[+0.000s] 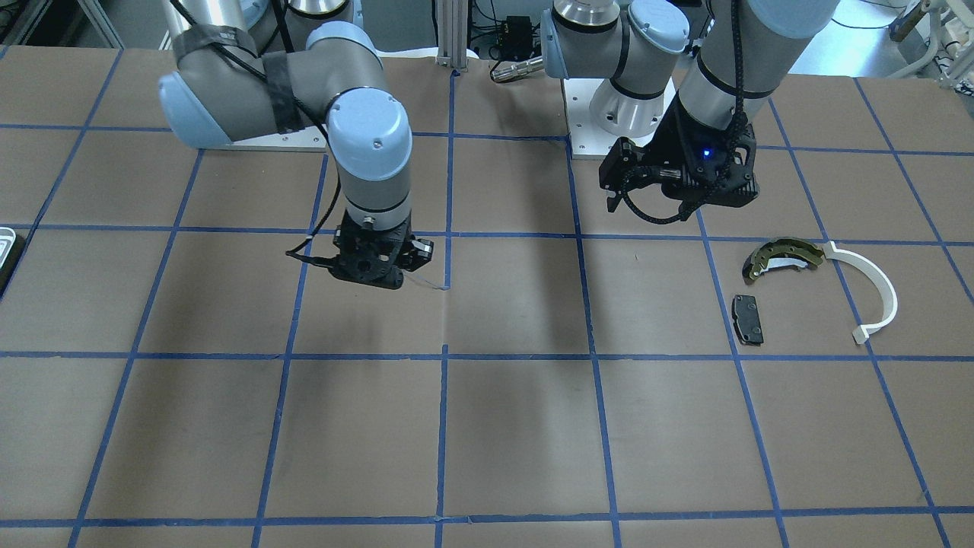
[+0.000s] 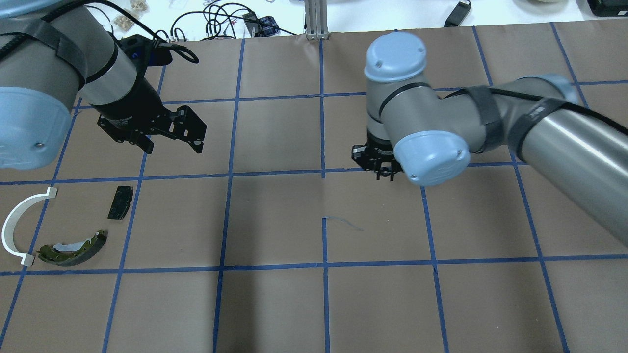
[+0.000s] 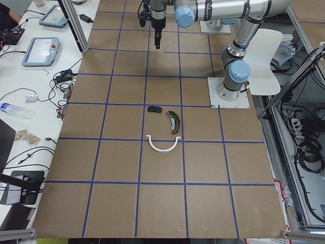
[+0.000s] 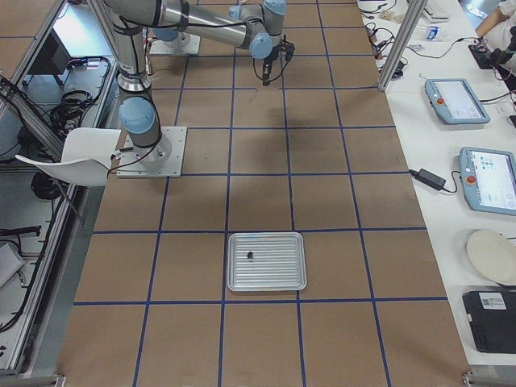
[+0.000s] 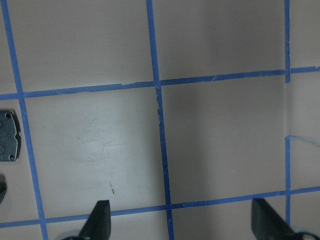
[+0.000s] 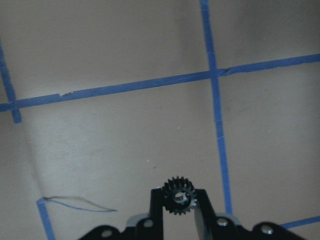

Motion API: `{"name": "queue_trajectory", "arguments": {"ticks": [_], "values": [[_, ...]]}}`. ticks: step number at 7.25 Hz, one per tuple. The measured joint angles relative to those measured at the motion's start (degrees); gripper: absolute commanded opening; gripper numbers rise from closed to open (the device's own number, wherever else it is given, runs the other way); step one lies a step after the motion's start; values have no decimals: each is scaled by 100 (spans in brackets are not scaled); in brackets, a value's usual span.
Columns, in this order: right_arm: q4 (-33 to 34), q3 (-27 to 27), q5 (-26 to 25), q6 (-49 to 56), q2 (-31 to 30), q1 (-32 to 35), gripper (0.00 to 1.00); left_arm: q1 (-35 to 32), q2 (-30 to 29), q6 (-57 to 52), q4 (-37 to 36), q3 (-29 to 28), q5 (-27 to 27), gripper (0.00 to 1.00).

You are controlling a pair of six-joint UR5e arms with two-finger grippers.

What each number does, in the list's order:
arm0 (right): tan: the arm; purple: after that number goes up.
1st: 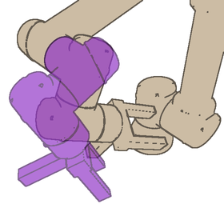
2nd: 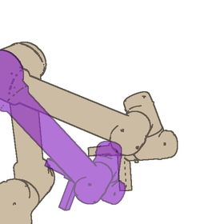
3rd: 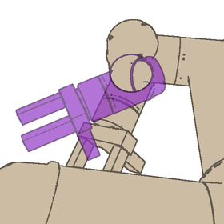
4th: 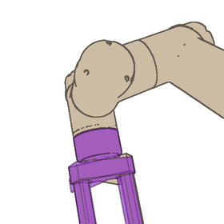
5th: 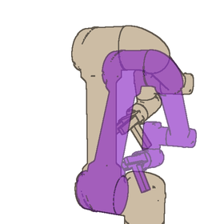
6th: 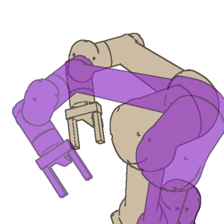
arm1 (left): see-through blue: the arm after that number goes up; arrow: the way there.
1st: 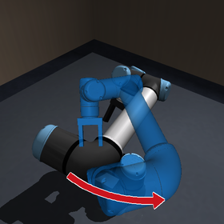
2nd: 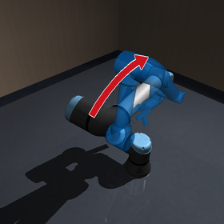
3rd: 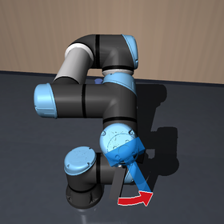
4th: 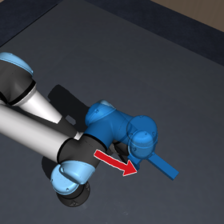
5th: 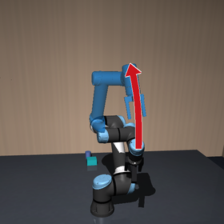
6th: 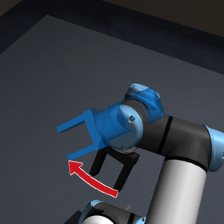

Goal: Place bearing gear from tray to pile

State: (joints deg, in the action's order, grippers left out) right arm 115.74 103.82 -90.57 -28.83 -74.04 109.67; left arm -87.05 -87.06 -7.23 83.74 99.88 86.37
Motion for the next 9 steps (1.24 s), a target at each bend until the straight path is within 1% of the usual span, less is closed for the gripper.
{"name": "queue_trajectory", "arguments": {"ticks": [2, 3, 4, 5, 7, 8, 9], "values": [[763, -17, 438, -137, 506, 271, 6, 46, -22, 2, -35, 14, -17, 100], [1030, -30, 588, -107, 718, 367, 19, 55, -29, 5, -37, 17, -25, 100], [1255, -23, 660, -83, 893, 438, 83, 69, -35, 4, -36, 23, -12, 100], [1376, -28, 695, -72, 1007, 497, 100, 89, -47, 1, -36, 35, -8, 100], [1592, -89, 877, 290, 989, 371, 100, 105, -119, 49, -60, 42, -1, 100], [1501, -83, 928, 690, 783, 80, 100, 106, -163, 69, -87, 34, -3, 100], [1068, -48, 936, 1195, 379, -435, 100, 91, -217, 102, -103, 28, -7, 97]]}}
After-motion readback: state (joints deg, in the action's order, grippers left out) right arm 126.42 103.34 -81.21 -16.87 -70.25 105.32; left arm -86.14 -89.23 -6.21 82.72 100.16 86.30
